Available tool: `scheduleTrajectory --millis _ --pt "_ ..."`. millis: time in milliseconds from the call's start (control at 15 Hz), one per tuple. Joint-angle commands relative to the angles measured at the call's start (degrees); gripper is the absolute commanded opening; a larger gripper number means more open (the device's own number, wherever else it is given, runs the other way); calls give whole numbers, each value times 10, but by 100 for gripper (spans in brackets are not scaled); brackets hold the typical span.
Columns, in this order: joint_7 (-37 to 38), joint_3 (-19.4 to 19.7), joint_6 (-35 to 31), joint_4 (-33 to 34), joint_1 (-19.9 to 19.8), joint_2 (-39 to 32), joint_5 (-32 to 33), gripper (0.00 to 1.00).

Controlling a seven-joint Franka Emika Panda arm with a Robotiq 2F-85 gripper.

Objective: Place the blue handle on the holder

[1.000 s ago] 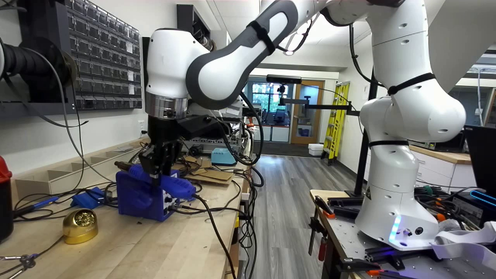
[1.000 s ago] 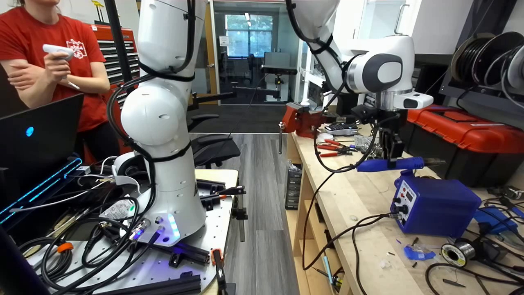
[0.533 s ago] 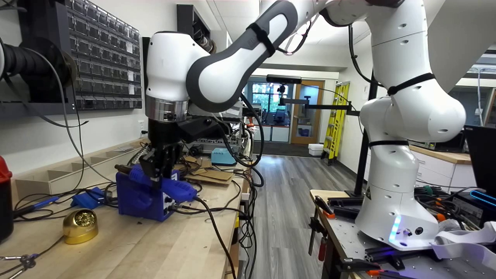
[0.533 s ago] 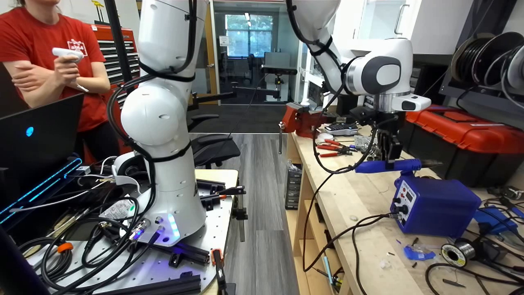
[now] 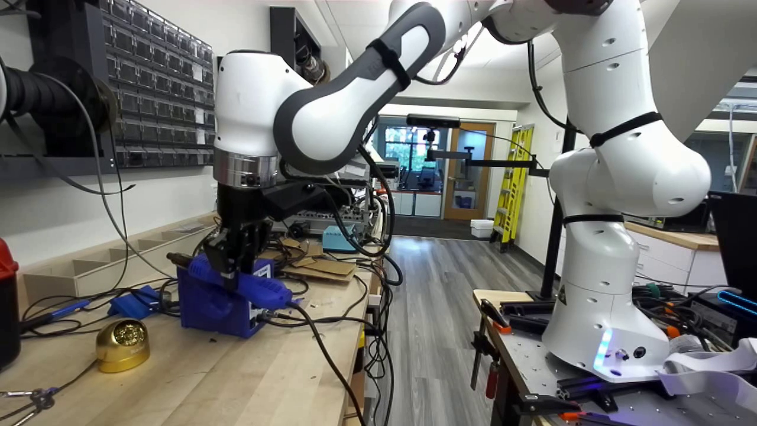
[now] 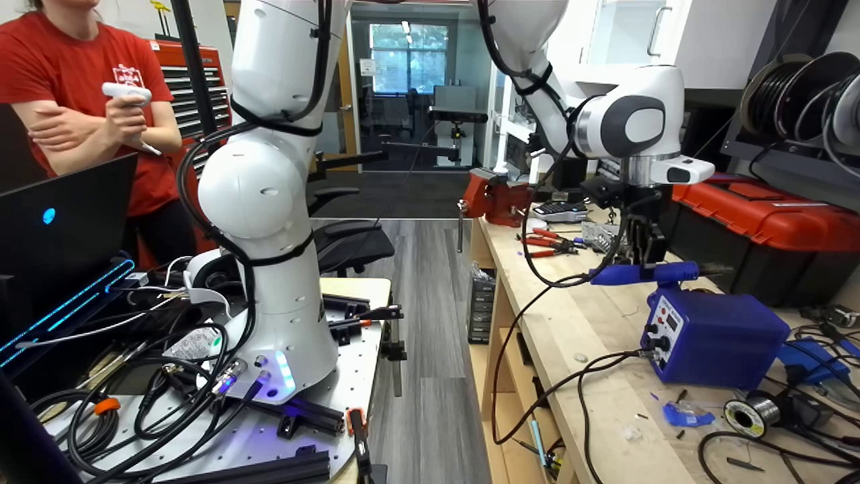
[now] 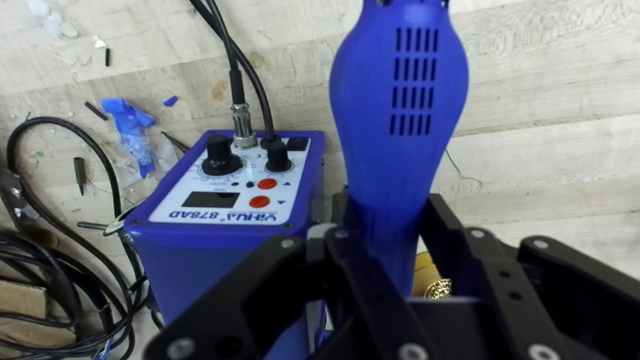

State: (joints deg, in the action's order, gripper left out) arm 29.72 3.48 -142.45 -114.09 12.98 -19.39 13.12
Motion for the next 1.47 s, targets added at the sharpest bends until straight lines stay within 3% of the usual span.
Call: scheduleTrajectory --millis 0,933,1000,1067,1400 --pt "-15 -3 6 36 -7 -19 1 12" --pt "-36 5 3 45 -7 -43 3 12" --pt "-35 4 2 44 -7 -43 0 50" --pt "-36 3 4 43 -7 -43 1 63" --pt "-39 1 -3 33 -6 -34 0 93"
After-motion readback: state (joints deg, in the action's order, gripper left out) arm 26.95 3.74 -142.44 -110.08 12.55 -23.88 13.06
